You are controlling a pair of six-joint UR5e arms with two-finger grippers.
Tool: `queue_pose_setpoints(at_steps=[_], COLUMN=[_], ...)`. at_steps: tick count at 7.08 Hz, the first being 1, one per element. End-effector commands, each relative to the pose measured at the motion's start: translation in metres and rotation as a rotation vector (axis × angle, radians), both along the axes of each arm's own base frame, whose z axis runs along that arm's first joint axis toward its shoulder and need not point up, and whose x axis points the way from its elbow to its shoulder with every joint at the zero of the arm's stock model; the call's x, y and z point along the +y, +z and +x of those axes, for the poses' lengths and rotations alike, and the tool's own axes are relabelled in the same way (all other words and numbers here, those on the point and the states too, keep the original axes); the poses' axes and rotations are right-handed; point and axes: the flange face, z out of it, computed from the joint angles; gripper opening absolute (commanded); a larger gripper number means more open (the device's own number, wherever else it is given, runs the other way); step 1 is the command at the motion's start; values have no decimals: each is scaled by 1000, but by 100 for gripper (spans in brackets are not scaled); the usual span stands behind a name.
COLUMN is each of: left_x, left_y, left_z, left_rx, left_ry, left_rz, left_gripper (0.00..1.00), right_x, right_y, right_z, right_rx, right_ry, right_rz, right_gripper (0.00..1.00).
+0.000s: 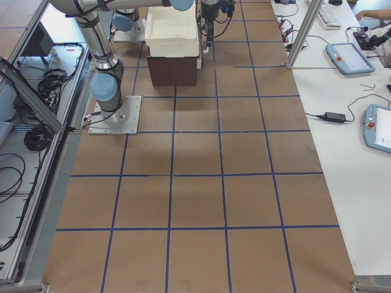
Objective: Put scissors in drawer and close it
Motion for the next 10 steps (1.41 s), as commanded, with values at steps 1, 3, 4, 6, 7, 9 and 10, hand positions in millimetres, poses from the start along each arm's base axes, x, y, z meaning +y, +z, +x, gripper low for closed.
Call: queue_pose_setpoints(at_steps=[1,3,4,6,7,9,10], left_x=[5,5,0,-29,-46,-71,-82], left_y=[-3,-3,2,20,34,72,90], left_z=[-1,-1,-2,-1,2,19,36], left_rx=[-8,-8,-2,11,17,-36,-97], left_ry=[9,11,5,-5,-16,-75,-144], left_rz=[32,31,1,-205,-321,-485,-553], left_gripper=[100,100,100,100,100,100,100], right_x=[0,0,0,0,0,1,1], right_y=[-1,-1,-2,-2,-2,-3,-3], right_z=[0,0,0,0,0,0,0], right_rx=[1,1,0,1,1,0,0], right_ry=[5,4,4,4,4,4,4], right_rz=[4,4,5,5,5,7,7], right_gripper=[100,100,100,100,100,100,100])
